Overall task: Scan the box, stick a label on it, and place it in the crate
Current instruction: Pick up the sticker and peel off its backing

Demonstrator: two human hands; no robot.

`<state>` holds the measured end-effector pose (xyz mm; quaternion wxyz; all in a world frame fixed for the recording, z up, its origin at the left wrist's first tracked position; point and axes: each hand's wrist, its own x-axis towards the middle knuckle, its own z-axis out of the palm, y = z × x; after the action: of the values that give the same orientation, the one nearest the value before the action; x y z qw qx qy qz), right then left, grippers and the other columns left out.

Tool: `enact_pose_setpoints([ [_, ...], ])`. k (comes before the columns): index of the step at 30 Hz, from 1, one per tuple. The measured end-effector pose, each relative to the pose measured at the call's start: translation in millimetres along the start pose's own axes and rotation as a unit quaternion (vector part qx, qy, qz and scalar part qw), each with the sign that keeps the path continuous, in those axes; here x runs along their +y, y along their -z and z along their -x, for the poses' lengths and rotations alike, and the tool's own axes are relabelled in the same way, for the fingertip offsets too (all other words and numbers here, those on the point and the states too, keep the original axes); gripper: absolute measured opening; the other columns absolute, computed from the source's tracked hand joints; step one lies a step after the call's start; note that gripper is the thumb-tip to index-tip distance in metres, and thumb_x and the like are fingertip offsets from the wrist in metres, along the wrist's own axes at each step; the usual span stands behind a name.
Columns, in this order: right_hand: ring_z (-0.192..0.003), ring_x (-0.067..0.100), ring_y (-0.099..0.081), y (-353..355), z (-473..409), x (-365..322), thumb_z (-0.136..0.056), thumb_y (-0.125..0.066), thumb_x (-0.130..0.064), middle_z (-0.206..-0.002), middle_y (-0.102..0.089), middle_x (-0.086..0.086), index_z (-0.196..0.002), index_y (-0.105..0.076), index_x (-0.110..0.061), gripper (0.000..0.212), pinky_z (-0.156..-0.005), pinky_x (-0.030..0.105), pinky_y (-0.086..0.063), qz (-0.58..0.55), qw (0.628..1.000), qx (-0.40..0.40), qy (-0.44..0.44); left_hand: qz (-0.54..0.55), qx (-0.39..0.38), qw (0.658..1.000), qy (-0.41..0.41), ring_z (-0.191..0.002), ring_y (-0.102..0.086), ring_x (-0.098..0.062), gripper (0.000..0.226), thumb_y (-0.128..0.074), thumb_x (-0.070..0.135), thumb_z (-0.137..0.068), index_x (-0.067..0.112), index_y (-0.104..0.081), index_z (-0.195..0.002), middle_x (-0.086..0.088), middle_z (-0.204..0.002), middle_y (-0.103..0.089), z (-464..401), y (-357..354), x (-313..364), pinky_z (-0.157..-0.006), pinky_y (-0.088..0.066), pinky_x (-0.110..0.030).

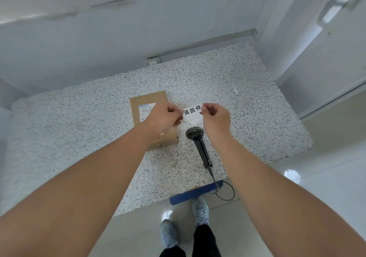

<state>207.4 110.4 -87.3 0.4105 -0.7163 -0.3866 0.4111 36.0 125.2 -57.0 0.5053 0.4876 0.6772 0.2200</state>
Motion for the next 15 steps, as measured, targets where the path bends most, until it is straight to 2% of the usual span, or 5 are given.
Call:
enact_pose_setpoints([
  [3, -0.084, 0.004, -0.069, 3, 19, -17, -0.101, -0.067, -0.014, -0.098, -0.074, -0.006, -0.112, -0.076, -0.016, 0.015, -0.061, 0.011, -0.055, -0.013, 1.000, -0.005, 0.009, 0.050, -0.010, 0.999, 0.001, -0.069, -0.074, -0.011, 0.011, -0.069, 0.015, -0.097, 0.011, -0.074, -0.087, -0.002, -0.075, -0.078, 19, 12, 3, -0.067, -0.058, -0.020],
  [6, -0.088, 0.013, -0.073, 2, 37, -35, -0.100, -0.068, -0.014, -0.095, -0.074, -0.007, -0.108, -0.075, -0.020, 0.012, -0.076, 0.028, -0.064, -0.030, 0.999, -0.013, 0.010, 0.109, -0.014, 0.994, 0.007, -0.077, -0.074, -0.015, 0.004, -0.070, 0.005, -0.094, 0.001, -0.071, -0.097, -0.011, -0.087, -0.076, 37, 28, 5, -0.076, -0.062, -0.027],
  [11, -0.083, 0.014, -0.068, -4, 67, -64, -0.096, -0.074, -0.017, -0.103, -0.064, -0.006, -0.115, -0.067, -0.028, 0.023, -0.058, 0.011, -0.051, 0.021, 0.995, -0.023, 0.090, 0.163, 0.001, 0.986, -0.021, -0.081, -0.072, -0.022, 0.016, -0.069, 0.001, -0.094, -0.008, -0.069, -0.108, -0.019, -0.094, -0.074, 69, 55, 10, -0.084, -0.062, -0.036],
  [13, -0.088, 0.012, -0.060, -6, 78, -76, -0.091, -0.080, -0.021, -0.114, -0.053, -0.001, -0.119, -0.066, -0.031, 0.032, -0.068, 0.009, -0.045, 0.075, 0.985, -0.015, 0.152, 0.164, 0.017, 0.986, -0.037, -0.079, -0.073, -0.023, 0.013, -0.072, 0.002, -0.093, -0.005, -0.072, -0.103, -0.018, -0.091, -0.075, 79, 65, 13, -0.082, -0.062, -0.036],
  [15, -0.090, 0.013, -0.058, -8, 90, -88, -0.089, -0.083, -0.022, -0.115, -0.052, 0.001, -0.114, -0.072, -0.029, 0.028, -0.074, 0.012, -0.046, 0.094, 0.973, -0.018, 0.210, 0.181, 0.028, 0.982, -0.052, -0.077, -0.074, -0.023, 0.011, -0.075, 0.003, -0.090, -0.002, -0.074, -0.100, -0.018, -0.089, -0.077, 88, 75, 14, -0.079, -0.062, -0.034],
])
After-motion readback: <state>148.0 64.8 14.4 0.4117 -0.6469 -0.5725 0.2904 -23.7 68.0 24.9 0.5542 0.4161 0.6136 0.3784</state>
